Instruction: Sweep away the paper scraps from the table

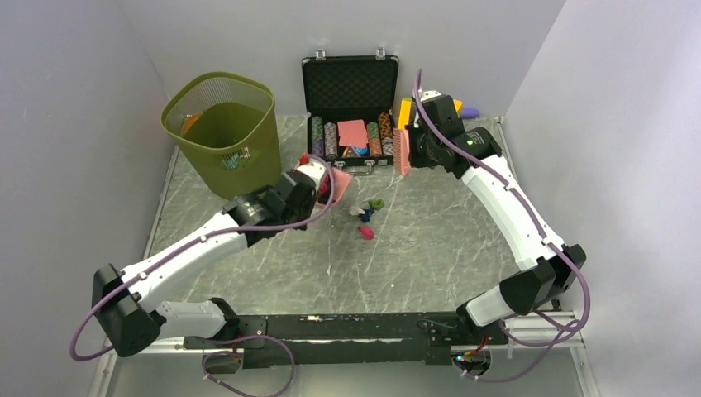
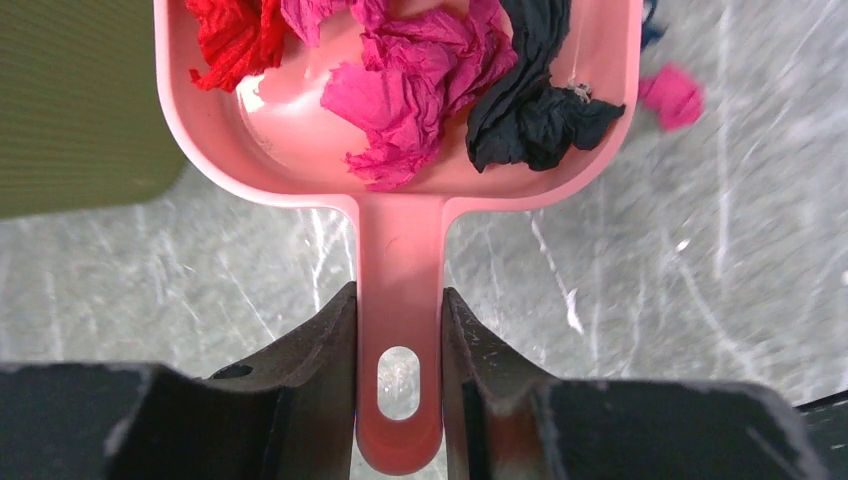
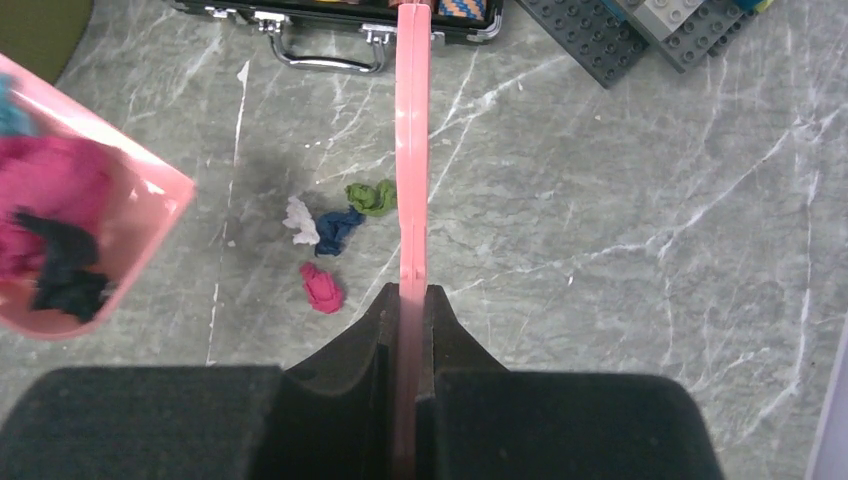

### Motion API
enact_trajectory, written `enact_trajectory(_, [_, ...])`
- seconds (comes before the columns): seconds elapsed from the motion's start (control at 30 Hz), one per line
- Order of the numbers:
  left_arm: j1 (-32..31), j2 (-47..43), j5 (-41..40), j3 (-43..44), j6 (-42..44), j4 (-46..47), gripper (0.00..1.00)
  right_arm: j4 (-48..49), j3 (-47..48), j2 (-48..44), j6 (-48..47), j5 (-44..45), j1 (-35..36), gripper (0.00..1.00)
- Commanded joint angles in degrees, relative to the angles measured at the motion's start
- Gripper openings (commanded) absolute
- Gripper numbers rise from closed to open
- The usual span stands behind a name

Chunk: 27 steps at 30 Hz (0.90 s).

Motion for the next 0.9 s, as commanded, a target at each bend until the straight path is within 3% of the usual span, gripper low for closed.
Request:
enact_trajectory(0.0, [1.57,-1.25,-2.21,12.94,1.51,-7.93,0.00,4.47,-2.40,-1.59,2.18,0.38,-0.04,0.00])
enact_trajectory(0.37, [19.02,8.24,18.37,45.60,1.13,-19.56,0.00,7.82,-9.78,-5.38,3.84,-4.85,0.03,0.00])
enact_trajectory(0.5, [31.28,10.92,36.80,52.27,-3.31,-19.48,0.00,8.88,-12.76,-7.34,4.65,-5.81,0.00,0.00])
enact_trajectory(0.63, [43.62,9.63,58.14,45.57,-13.55,-9.14,0.00,9.11,-14.56,-8.61,5.15,-6.49,-0.10,0.00])
enact_trajectory(0.73, [50.96,7.29,72.56,33.59,-26.47,9.09,0.00,9.09,-15.24,-9.65,5.24,-6.79,-0.05,0.00])
enact_trajectory(0.87, [56.49,4.24,80.44,18.98,-45.78,31.27,0.00,9.14,-15.70,-10.48,5.47,-7.12,-0.01,0.00])
